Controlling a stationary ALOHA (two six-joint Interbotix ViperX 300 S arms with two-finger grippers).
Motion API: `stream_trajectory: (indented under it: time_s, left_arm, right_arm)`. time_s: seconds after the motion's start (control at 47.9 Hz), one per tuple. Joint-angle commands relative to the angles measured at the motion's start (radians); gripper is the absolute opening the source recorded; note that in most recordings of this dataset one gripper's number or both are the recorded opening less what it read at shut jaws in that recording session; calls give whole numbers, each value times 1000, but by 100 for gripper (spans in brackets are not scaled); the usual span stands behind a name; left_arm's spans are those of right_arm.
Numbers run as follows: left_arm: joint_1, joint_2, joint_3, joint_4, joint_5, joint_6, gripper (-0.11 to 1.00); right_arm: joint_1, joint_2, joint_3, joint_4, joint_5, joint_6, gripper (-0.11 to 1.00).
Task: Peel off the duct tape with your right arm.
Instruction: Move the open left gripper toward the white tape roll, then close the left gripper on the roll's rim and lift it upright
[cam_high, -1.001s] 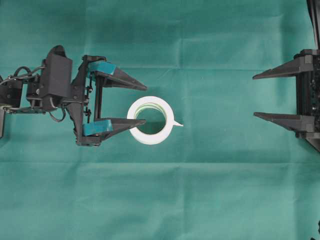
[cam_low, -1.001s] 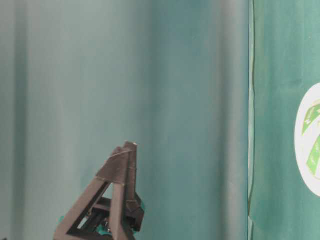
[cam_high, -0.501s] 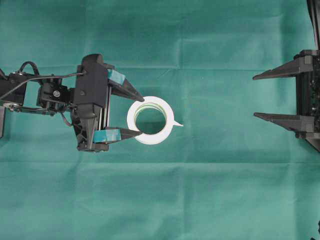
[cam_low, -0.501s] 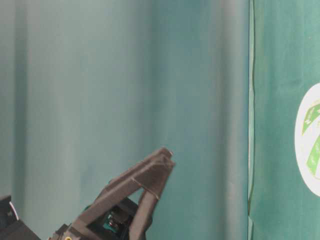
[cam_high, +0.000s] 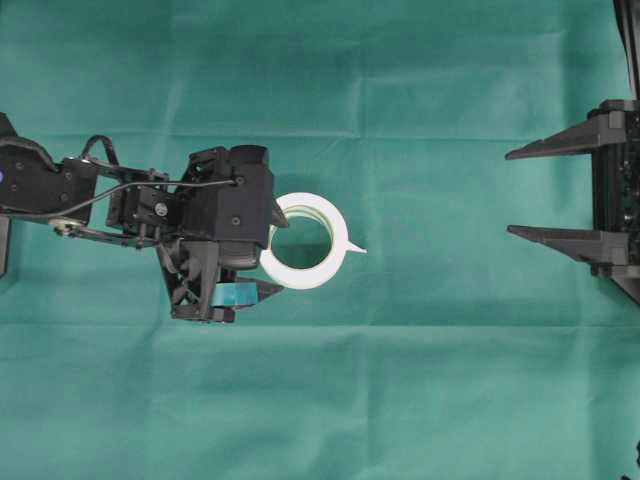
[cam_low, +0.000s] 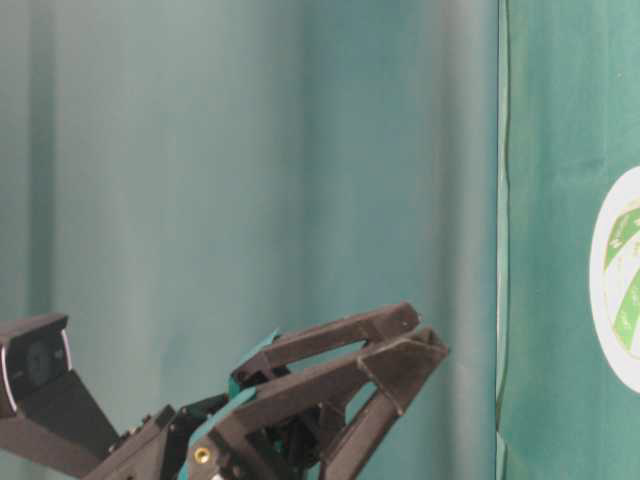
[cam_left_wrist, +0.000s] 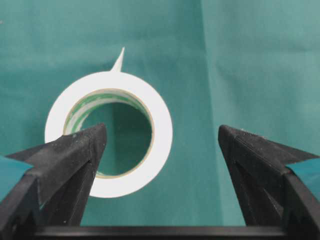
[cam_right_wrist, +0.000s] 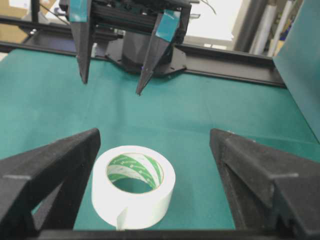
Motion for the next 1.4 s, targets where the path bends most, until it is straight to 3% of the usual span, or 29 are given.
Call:
stream_trajectory:
  time_s: [0.0, 0.501, 1.377]
  left_arm:
    - [-3, -3, -29, 0, 2, 0, 97]
    - [-3, 126, -29, 0, -6, -2, 97]
    - [0, 344, -58, 0, -130, 3, 97]
  right_arm:
    - [-2, 6, -12, -2, -11, 2, 87]
    - [-2, 6, -9, -2, -11, 2, 87]
    - [-2, 8, 2, -2, -28, 3, 87]
